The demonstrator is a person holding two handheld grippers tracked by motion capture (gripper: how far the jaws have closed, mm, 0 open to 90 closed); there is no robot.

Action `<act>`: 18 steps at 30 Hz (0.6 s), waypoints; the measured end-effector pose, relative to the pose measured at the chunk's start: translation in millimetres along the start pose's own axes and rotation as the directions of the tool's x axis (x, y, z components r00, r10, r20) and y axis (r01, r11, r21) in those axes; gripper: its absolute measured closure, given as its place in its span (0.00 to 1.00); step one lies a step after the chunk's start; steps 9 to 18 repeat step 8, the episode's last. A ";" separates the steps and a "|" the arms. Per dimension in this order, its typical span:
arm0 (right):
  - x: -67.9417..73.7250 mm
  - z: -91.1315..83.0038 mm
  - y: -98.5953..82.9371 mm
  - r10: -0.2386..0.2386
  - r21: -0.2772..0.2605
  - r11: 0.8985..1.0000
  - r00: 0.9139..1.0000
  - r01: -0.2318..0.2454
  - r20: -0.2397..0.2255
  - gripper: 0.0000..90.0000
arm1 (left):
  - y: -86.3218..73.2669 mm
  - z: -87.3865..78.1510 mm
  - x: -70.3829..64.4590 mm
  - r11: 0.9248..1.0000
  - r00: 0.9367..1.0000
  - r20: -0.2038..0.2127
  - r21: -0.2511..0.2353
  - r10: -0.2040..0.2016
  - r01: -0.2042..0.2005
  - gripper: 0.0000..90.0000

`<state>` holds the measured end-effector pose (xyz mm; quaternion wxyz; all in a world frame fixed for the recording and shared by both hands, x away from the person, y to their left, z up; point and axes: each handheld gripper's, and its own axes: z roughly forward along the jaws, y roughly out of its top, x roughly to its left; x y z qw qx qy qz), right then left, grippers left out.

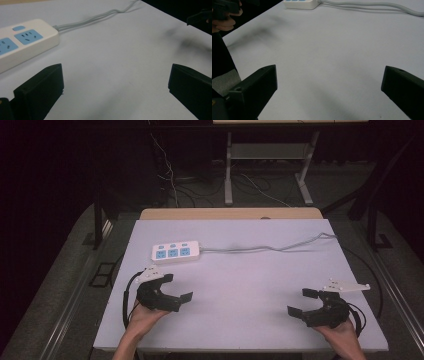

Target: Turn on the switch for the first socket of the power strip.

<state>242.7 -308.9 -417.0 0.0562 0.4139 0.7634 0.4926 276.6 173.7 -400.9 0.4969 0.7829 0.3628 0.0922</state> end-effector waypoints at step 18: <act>-0.6 1.0 -0.5 0.000 0.002 1.000 1.000 0.000 -0.003 0.00 | -15.7 3.1 3.1 1.000 1.000 0.012 -0.016 -0.026 0.027 0.00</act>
